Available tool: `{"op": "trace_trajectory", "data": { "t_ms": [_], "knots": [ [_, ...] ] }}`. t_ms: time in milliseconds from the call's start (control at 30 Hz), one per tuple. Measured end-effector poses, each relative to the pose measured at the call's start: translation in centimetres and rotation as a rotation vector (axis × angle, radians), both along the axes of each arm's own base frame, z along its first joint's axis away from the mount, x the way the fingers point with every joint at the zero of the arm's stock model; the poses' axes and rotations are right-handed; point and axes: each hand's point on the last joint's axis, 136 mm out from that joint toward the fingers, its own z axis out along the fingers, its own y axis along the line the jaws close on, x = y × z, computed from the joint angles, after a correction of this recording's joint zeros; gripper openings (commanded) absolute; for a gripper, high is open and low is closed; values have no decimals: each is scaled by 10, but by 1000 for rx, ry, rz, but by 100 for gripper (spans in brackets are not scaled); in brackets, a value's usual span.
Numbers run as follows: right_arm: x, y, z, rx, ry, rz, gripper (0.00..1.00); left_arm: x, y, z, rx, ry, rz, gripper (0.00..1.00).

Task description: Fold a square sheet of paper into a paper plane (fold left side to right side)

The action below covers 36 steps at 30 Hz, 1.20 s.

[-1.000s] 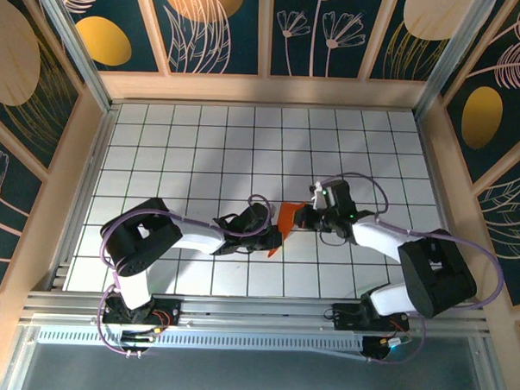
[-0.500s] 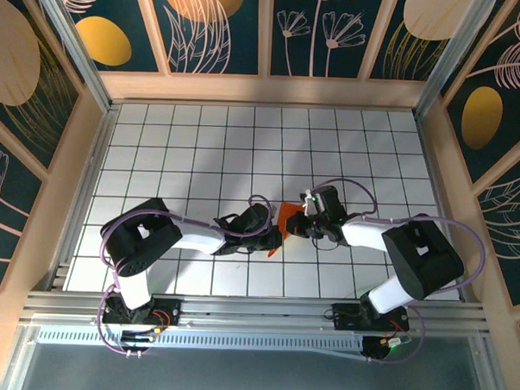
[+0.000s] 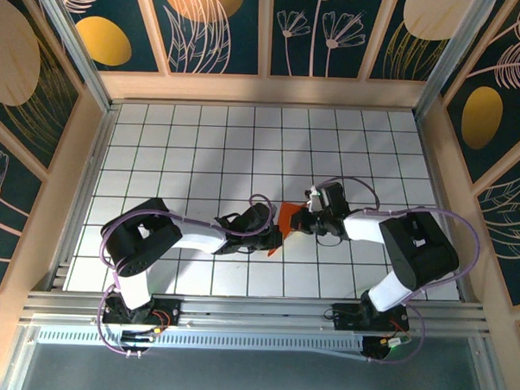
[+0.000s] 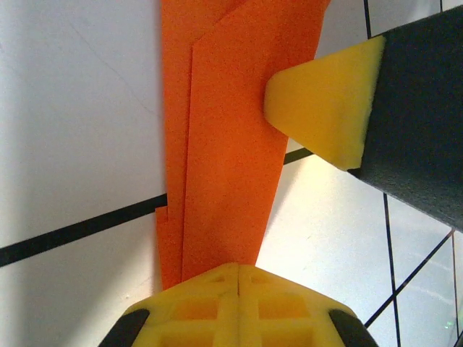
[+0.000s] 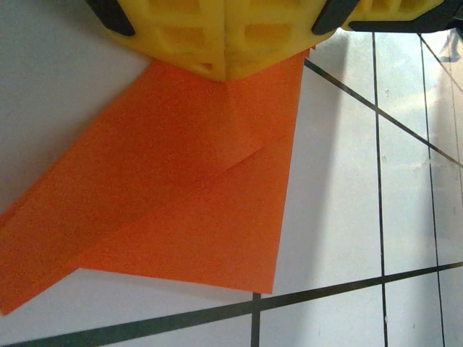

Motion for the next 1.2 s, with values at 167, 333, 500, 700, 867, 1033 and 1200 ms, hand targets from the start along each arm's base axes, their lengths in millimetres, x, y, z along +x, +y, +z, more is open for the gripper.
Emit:
{"op": "trace_trajectory", "data": {
  "t_ms": [167, 333, 500, 700, 867, 1033, 1200],
  "knots": [
    [10, -6, -1, 14, 9, -3, 0, 4, -1, 0, 3, -11, 10, 0],
    [21, -11, 0, 31, 20, -8, 0, 6, -1, 0, 3, -19, 16, 0],
    [44, -26, 0, 28, 1, -57, 0, 6, -1, 0, 3, -19, 16, 0],
    [62, -36, 0, 30, -4, -90, 0, 6, -1, 0, 3, -19, 16, 0],
    [81, -48, 1, 32, -17, -119, 0, 6, -1, 0, 3, -19, 17, 0],
    [112, -84, 11, -30, -78, -223, 0, 6, -2, 0, 2, -20, 16, 0],
    [107, -79, 53, -15, -159, -210, 0, 6, -1, 0, 1, -20, 17, 0]
  ]
}}
